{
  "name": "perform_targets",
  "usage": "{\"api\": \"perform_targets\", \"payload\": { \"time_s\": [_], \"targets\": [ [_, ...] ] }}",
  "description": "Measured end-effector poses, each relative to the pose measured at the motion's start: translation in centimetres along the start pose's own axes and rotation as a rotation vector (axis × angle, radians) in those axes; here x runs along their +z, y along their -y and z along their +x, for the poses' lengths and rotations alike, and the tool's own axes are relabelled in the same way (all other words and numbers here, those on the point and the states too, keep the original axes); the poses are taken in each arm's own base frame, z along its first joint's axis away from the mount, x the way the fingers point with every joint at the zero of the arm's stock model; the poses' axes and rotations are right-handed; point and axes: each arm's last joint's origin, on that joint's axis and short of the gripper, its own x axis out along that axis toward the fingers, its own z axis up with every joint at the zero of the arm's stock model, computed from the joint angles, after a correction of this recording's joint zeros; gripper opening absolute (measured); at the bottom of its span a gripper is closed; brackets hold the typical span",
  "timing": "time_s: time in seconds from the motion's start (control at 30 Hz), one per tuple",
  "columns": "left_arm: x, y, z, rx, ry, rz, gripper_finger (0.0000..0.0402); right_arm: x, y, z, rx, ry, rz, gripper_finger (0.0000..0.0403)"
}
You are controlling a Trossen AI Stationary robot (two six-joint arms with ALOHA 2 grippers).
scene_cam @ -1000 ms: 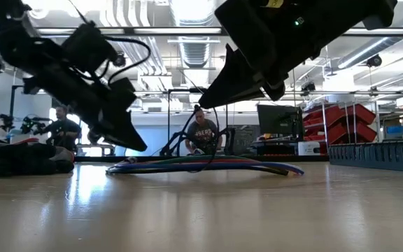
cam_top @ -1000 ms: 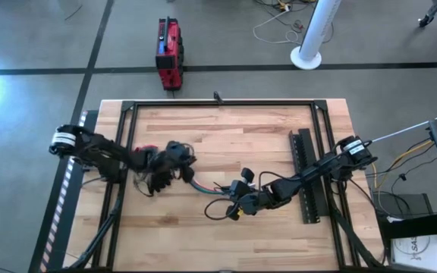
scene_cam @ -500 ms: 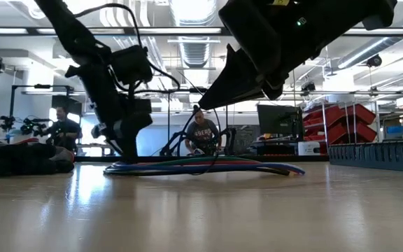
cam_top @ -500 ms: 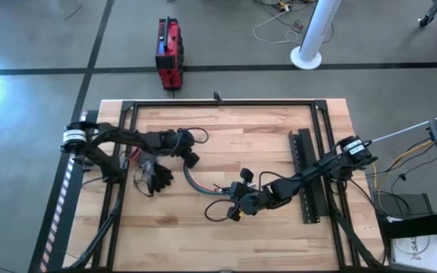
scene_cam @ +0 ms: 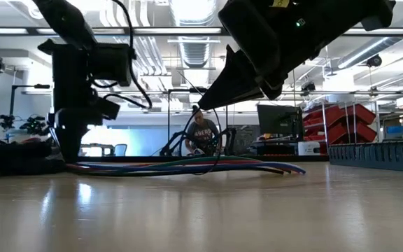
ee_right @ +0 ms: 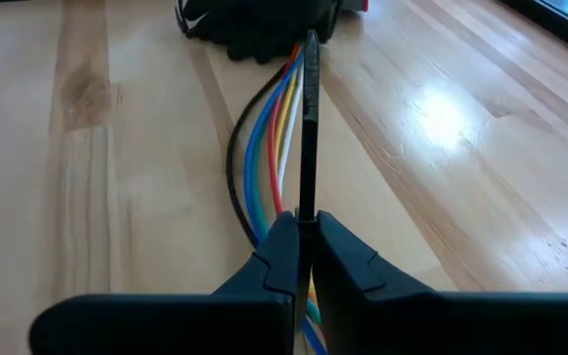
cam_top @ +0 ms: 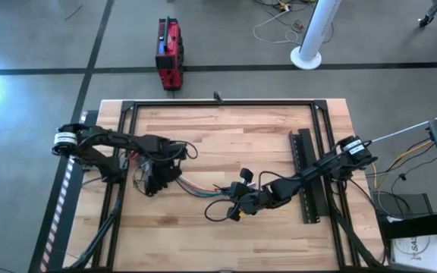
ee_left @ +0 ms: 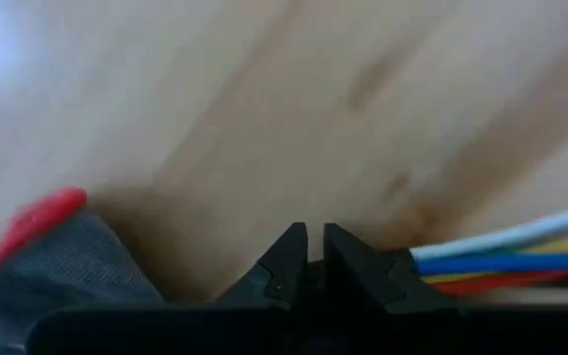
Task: Ziptie cables
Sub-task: Wrap the colored cable wires with the black zip tie
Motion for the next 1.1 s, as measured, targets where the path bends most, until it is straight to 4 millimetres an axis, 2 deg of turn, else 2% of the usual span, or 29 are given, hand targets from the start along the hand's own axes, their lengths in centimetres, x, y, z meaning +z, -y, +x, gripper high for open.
{"api": "perform_targets", "payload": {
  "time_s": [0.13,0.33,0.43,0.6,0.73,0.87,1.0,1.1],
  "targets": [
    [-0.5,0.6,-0.8,-0.041,0.018,0.033,0.0027,0.1,0.1,0.0,-0.001,0.003,0.014,0.0003],
    [-1.3,1.4,-3.9,-0.126,0.132,0.103,0.0027,0.0,0.1,0.1,-0.004,-0.004,0.034,0.0003],
    [-1.7,2.3,-5.5,-0.201,0.252,0.183,0.0027,-0.1,0.2,0.1,-0.007,-0.009,0.032,0.0003],
    [-3.0,4.6,-6.8,-0.356,0.448,0.350,0.0027,-0.2,0.5,0.2,-0.024,-0.032,0.044,0.0003],
    [-4.8,7.2,-6.6,-0.469,0.546,0.499,0.0027,-0.2,0.7,0.3,-0.032,-0.041,0.047,0.0003],
    [-7.2,9.8,-5.4,-0.476,0.562,0.572,0.0023,-0.2,0.8,0.3,-0.035,-0.041,0.046,0.0003],
    [-9.2,11.6,-3.7,-0.463,0.466,0.551,0.0021,0.0,0.9,0.3,-0.035,-0.037,0.053,0.0003],
    [-10.0,12.8,-2.2,-0.450,0.396,0.467,0.0021,0.1,1.0,0.2,-0.034,-0.033,0.060,0.0003]
  ]
}}
